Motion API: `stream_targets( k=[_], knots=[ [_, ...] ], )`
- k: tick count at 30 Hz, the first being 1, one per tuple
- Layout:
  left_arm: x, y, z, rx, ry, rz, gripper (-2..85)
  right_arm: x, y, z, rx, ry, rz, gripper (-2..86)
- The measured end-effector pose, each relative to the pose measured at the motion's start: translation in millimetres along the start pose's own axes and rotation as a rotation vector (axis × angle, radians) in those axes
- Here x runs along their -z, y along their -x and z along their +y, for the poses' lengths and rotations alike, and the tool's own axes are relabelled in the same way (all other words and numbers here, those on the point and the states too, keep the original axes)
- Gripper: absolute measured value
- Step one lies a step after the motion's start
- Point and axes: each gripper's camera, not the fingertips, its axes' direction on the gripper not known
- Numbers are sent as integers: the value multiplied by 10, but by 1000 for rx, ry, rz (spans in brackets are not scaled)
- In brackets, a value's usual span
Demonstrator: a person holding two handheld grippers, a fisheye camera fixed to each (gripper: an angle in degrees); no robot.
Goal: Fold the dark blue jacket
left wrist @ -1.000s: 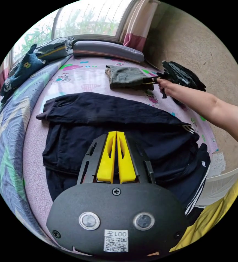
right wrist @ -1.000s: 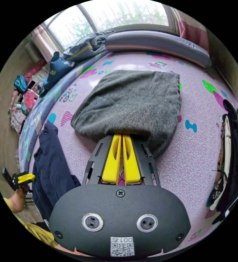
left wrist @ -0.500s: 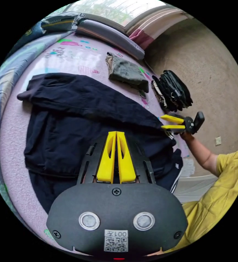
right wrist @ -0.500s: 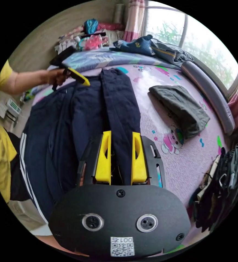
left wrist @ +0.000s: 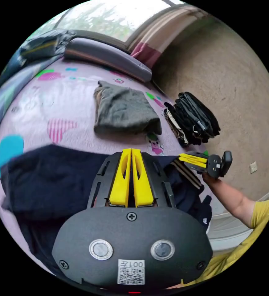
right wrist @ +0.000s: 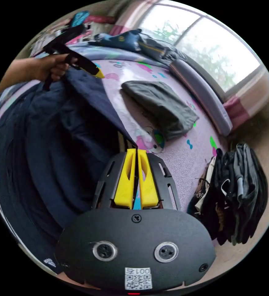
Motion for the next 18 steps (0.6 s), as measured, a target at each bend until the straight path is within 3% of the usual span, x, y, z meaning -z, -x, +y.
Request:
stream_targets(
  k=[5,10,13,18],
  knots=[
    [-186,-557,-500,-83,56,-50,-12,-360,-542,140,-265,109,-176,10],
    [-21,-534,118,-54,108,-67,-12,-88,-734,661,-414,-65,-293,25],
    [91,-320,601,-36,154,-170,-12,75,-683,713,-330,-140,-295,43],
    [98,-103,1142,109,164,-88,-12,214,-223,240,-10,-225,-309,66]
  ],
)
